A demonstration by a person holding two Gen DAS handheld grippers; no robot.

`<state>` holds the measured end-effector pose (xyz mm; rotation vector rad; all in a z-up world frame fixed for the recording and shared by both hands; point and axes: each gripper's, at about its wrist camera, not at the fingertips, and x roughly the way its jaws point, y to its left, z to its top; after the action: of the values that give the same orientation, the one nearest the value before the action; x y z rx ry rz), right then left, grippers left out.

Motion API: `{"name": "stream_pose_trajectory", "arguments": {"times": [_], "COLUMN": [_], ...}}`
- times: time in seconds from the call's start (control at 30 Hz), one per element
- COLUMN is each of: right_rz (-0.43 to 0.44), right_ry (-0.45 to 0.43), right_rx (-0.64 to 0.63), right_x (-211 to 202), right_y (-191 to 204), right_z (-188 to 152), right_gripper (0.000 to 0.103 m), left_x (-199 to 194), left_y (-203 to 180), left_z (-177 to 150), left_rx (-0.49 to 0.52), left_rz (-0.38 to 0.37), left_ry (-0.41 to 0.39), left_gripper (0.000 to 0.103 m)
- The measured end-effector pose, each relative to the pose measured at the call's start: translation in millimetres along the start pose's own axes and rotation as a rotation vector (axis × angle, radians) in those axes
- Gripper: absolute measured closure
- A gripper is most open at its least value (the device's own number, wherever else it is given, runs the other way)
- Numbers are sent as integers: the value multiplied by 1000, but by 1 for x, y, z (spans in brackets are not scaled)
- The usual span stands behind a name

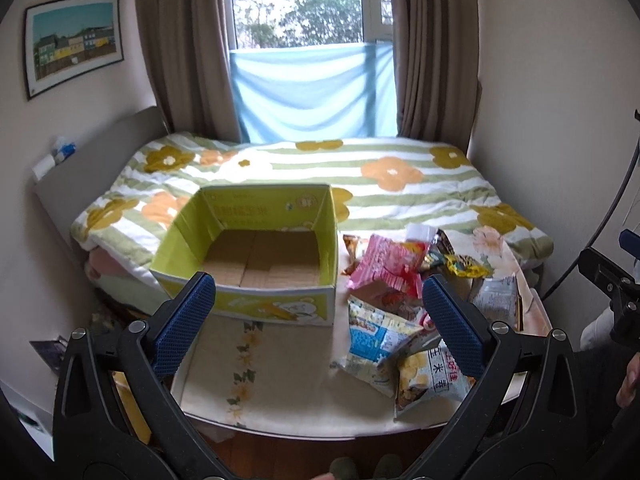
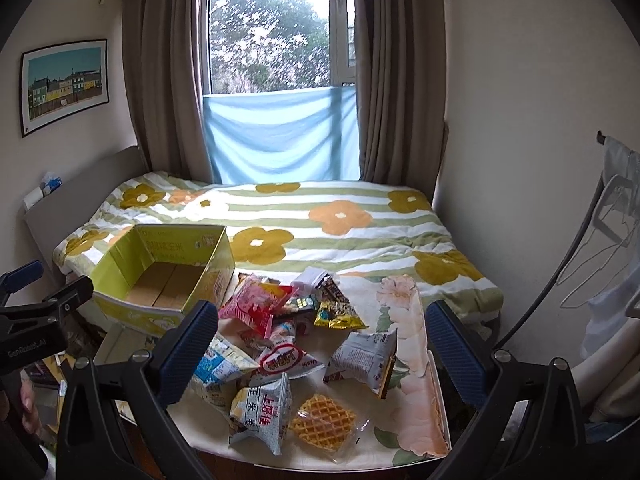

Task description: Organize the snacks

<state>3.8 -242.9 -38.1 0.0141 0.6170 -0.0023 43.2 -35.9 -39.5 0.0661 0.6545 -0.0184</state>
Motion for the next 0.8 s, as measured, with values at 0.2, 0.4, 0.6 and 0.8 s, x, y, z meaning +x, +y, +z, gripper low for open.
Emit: {"name": "stream_pose_trajectory", "arguments": {"times": [0.2,0.4,0.6,0.8], "right_rz": [72,134,123,128], "right_ry": [113,259,394,481], "right_rx": [1,78,184,261], "right_x": [37,77,114,140], "right_y": [-13,-15,-6,8], "right_z": [-27,-65,-99,-126], "right_gripper": [0,0,0,0], "left_x": [42,92,148,193], "left_y": [-16,-26,-29,-27], "left_z": [-25,-48,-71,-88], "left_rx": [37,92,188,239], "left_rz": [-65,-144,-211,-343], "left_ry": [127,238,352,450], "left_gripper": [0,0,0,0]}}
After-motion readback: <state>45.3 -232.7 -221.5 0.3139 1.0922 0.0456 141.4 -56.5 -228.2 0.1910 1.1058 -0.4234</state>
